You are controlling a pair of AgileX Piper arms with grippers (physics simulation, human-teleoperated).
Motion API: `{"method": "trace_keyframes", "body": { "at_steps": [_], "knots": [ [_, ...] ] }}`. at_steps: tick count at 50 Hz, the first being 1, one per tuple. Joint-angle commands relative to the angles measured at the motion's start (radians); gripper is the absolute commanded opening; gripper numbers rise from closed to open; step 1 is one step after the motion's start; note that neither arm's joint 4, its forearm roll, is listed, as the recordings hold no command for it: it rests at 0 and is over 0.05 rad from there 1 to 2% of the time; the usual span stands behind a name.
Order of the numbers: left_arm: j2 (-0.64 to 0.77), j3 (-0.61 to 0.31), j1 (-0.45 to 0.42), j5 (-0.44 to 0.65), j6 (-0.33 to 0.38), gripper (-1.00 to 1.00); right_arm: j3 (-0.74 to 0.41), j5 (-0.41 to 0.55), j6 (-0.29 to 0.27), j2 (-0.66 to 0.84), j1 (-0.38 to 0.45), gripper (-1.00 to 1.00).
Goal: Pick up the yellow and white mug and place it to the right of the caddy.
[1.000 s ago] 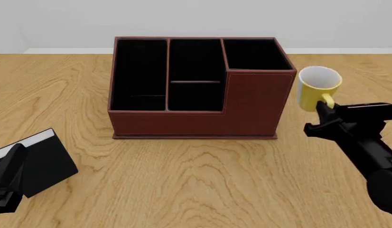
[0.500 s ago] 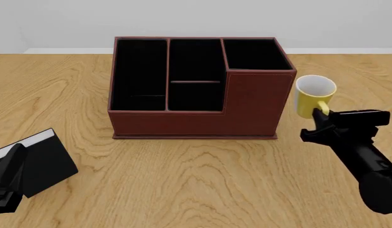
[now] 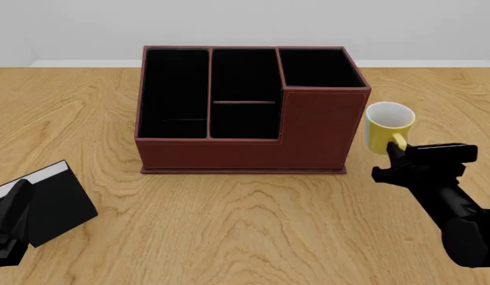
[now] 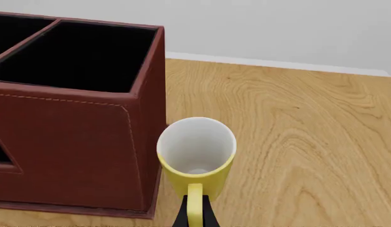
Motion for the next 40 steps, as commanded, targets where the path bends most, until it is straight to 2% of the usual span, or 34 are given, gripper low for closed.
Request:
{"method": "trace_keyframes", "body": {
  "at_steps": [1, 23, 40],
  "knots": [
    [0.0, 0.0, 0.0, 0.0, 0.0, 1.0, -0.007, -0.024, 0.001, 0.033, -0.002, -1.0],
    [0.0, 0.0, 0.0, 0.0, 0.0, 1.0, -0.021, -0.084, -0.007, 0.132, -0.011, -1.0],
    [0.0, 0.0, 0.0, 0.0, 0.0, 1.0, -0.027, -0.095, -0.006, 0.167, -0.019, -1.0]
  ]
}}
